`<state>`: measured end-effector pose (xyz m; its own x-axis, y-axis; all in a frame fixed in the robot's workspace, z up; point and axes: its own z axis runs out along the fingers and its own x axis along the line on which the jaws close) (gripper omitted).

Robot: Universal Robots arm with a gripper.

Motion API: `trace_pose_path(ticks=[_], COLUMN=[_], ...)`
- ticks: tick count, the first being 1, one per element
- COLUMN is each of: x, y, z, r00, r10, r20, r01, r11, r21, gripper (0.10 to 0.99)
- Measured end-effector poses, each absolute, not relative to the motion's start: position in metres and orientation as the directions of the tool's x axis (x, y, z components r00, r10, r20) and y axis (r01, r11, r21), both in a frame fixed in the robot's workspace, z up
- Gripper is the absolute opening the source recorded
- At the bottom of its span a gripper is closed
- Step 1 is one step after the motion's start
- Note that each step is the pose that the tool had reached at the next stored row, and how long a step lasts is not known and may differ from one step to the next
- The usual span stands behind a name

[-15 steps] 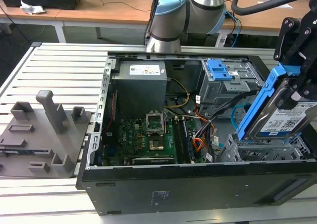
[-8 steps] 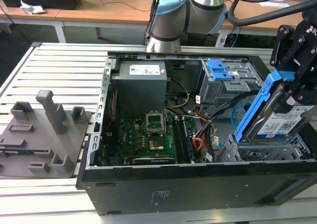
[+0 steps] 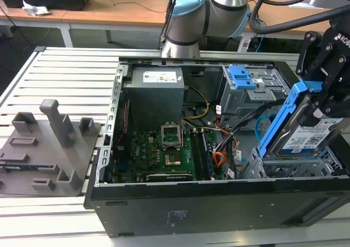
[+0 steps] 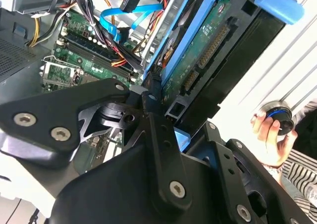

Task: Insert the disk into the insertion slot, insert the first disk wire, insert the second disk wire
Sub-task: 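Insert the disk into the insertion slot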

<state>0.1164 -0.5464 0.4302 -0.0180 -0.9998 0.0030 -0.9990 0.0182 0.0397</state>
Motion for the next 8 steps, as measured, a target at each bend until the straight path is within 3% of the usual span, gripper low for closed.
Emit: trace_pose_path(ticks=[8], x=[0.1164], y=[-0.5464], z=[0.4201], r00=[-0.018], r10=[-1.000], r20=[0.003], r01=[-0.999], r11=[0.018], r21=[0.040], gripper=[0.361])
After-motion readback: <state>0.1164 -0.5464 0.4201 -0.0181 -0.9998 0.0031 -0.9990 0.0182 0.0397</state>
